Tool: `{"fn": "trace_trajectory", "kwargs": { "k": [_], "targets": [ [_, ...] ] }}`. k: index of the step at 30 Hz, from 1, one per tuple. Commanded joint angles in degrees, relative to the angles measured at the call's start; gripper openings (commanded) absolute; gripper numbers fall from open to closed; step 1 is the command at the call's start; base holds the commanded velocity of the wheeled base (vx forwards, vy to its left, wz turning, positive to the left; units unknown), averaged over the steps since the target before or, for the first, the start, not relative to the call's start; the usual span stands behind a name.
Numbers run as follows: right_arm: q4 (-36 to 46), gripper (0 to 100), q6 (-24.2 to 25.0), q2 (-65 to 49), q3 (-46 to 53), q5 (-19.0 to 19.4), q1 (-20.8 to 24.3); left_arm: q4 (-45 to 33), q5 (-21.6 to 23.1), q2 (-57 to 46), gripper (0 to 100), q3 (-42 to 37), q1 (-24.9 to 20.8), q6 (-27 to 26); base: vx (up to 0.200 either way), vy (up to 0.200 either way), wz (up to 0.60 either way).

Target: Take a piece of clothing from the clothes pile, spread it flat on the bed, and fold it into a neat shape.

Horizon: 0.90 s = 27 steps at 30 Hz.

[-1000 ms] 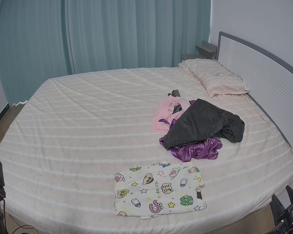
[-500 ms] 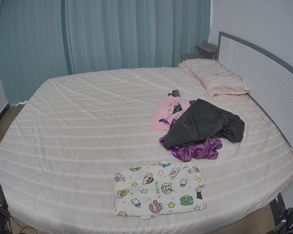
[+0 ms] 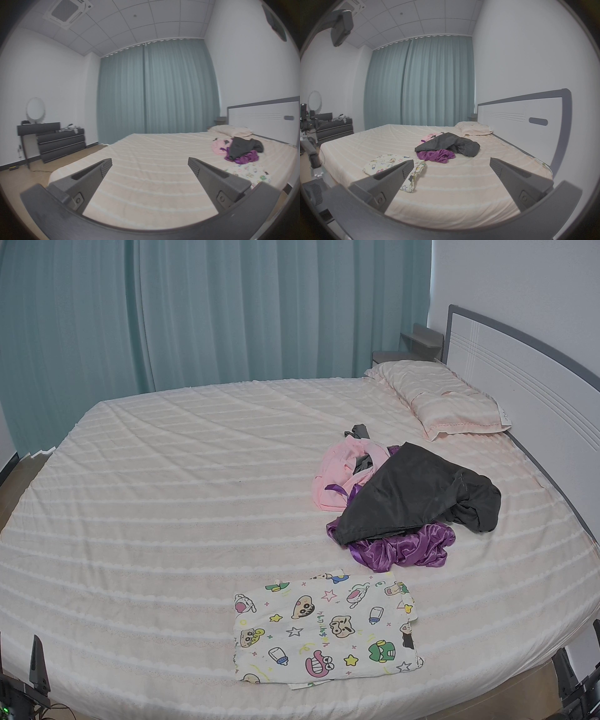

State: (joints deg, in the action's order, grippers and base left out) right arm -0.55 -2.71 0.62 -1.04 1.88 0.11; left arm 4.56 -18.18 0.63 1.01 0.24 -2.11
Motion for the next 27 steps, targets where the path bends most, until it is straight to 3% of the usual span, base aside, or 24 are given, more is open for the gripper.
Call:
{"fn": "trace_trajectory", "kwargs": {
  "k": [1, 2, 4, 6, 10, 14, 18, 24, 27],
  "targets": [
    [-0.2, 100, -1.5, -0.5, 0.2, 3.6, 0.1, -0.5, 7.5, -0.6, 100, -1.0, 0.0, 0.6, 0.000, 0.000, 0.00],
    [-0.2, 100, -1.5, -0.5, 0.2, 3.7, 0.1, -0.5, 8.3, -0.6, 100, -1.0, 0.0, 0.8, 0.000, 0.000, 0.00],
    [-0.2, 100, -1.6, -0.5, 0.2, 5.2, 0.0, -0.5, 14.1, -0.6, 100, -1.0, 0.0, 3.3, 0.000, 0.000, 0.00],
    [0.0, 100, -1.5, -0.5, 0.2, 5.4, 0.1, -0.7, 16.3, -0.6, 100, -1.0, -0.1, 4.1, 0.000, 0.000, 0.00],
    [1.0, 100, 0.6, 1.3, 0.0, 3.7, -0.2, -0.7, 17.7, -0.6, 100, -1.0, -0.1, 3.8, 0.000, 0.000, 0.00],
    [0.7, 100, 0.0, -0.6, 0.0, 3.0, -0.2, -0.9, 21.7, -0.6, 100, -0.8, -0.1, 4.1, 0.000, 0.000, 0.00],
    [1.2, 100, 0.1, -0.5, 0.4, 1.3, -0.1, -0.9, 22.4, -0.6, 100, -0.9, -0.1, 4.0, 0.000, 0.000, 0.00],
    [1.1, 100, 3.1, -0.5, 0.8, -1.4, -0.1, -0.8, 18.5, -0.6, 100, -1.0, 0.0, 2.5, 0.000, 0.000, 0.00],
    [0.8, 100, 3.1, -0.5, 1.0, -1.4, -0.1, -0.8, 9.1, -0.6, 100, -1.0, 0.0, 1.1, 0.000, 0.000, 0.00]
  ]
}}
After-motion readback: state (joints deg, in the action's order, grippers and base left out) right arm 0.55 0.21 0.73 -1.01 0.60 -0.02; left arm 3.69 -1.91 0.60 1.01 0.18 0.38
